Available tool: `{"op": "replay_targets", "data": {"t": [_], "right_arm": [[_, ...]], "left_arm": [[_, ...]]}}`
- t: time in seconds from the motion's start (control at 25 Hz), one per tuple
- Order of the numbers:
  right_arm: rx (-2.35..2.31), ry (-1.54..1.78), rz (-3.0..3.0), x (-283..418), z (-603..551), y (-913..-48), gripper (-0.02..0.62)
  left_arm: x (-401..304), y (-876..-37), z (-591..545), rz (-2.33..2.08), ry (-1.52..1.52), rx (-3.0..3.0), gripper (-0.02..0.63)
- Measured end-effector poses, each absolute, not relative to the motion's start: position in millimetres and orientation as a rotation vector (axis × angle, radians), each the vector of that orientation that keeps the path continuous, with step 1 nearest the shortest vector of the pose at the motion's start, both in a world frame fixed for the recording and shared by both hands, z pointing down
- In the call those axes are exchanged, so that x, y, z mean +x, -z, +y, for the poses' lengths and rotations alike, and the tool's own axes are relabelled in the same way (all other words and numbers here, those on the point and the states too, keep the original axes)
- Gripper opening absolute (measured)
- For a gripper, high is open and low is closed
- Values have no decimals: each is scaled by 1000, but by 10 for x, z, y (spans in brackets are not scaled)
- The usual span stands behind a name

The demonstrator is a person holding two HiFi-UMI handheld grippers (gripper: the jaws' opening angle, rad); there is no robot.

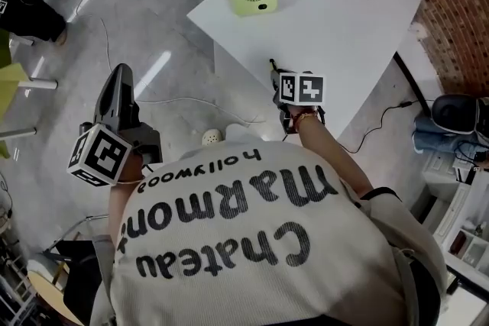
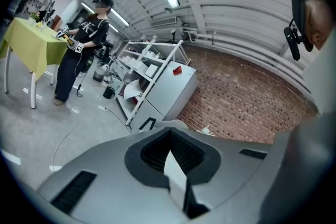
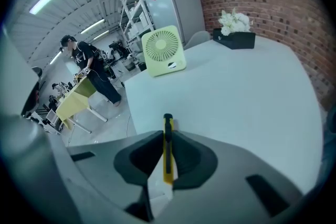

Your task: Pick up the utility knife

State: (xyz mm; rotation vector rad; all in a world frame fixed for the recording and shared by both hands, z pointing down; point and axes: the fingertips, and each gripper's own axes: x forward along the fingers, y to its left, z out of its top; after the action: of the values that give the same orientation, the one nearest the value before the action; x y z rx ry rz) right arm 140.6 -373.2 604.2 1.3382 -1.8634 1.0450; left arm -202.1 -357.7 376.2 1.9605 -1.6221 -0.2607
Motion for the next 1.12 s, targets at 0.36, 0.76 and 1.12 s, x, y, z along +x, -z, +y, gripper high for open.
{"op": "replay_targets", "data": {"t": [0.36,0.76,1.12], "right_arm": [[1443,-1056,-1892,1352,-3468,-5760,54],[1692,-1112,-1974,1336,-3271,-5462,54],[1724,-1163,-2052,1130,-3095,-5279,54]], "left_arm": [[-2025,-3662,-3444,-1553,253,2026,0],[-2137,-3736,-3244,-1501,213,2094,0],[-2071,-3841,-3094,-1451,188,2125,0]]}}
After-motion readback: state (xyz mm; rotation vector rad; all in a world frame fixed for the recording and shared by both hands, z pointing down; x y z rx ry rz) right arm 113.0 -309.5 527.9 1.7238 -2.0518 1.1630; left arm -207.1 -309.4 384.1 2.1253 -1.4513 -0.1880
